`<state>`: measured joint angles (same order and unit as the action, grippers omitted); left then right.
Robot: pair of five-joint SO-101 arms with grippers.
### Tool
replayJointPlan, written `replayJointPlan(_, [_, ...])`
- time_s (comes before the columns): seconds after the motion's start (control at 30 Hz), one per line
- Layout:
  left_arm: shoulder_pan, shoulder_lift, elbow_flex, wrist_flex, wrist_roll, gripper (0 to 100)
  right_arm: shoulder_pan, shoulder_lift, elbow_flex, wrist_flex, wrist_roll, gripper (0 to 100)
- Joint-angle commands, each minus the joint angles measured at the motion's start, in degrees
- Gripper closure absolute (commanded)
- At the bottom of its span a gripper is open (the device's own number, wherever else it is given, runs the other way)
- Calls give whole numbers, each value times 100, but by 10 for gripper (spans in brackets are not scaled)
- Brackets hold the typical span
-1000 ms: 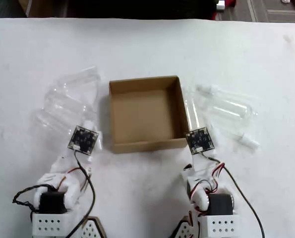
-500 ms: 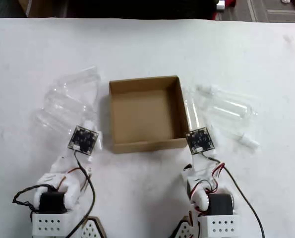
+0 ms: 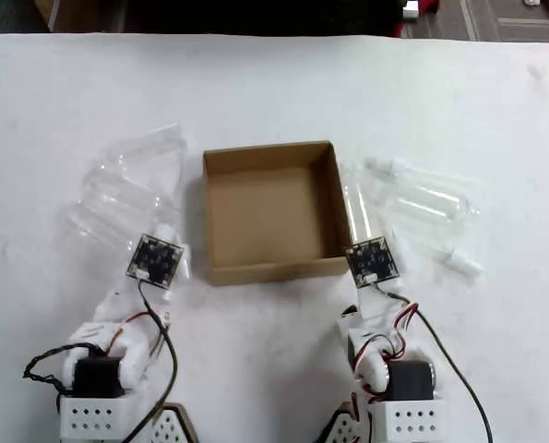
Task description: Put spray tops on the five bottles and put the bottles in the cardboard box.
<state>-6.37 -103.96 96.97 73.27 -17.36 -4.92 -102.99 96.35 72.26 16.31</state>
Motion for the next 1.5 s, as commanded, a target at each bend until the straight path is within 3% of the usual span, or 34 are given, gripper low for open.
replayJointPlan(0.0, [57,-48,0,35,-53,976,31,-13,53,40,26,981])
replayJointPlan(0.37, [-40,-48,0,-185,-70,977,4,-13,53,40,53,982])
replayJointPlan(0.67, [-1868,-48,-1099,-756,-70,977,4,-13,53,40,44,982])
replayJointPlan(0.87, [-2431,-48,-1705,-571,-79,976,4,-13,53,40,35,982])
replayJointPlan(0.93, [-2519,-48,-1758,-527,-431,976,4,-13,53,40,35,982])
replayJointPlan(1.2, [-2826,-57,-1793,-545,-3121,976,4,-13,53,40,35,982])
replayJointPlan(1.47, [-3029,-57,-1793,-554,-3218,976,4,-13,53,40,35,982])
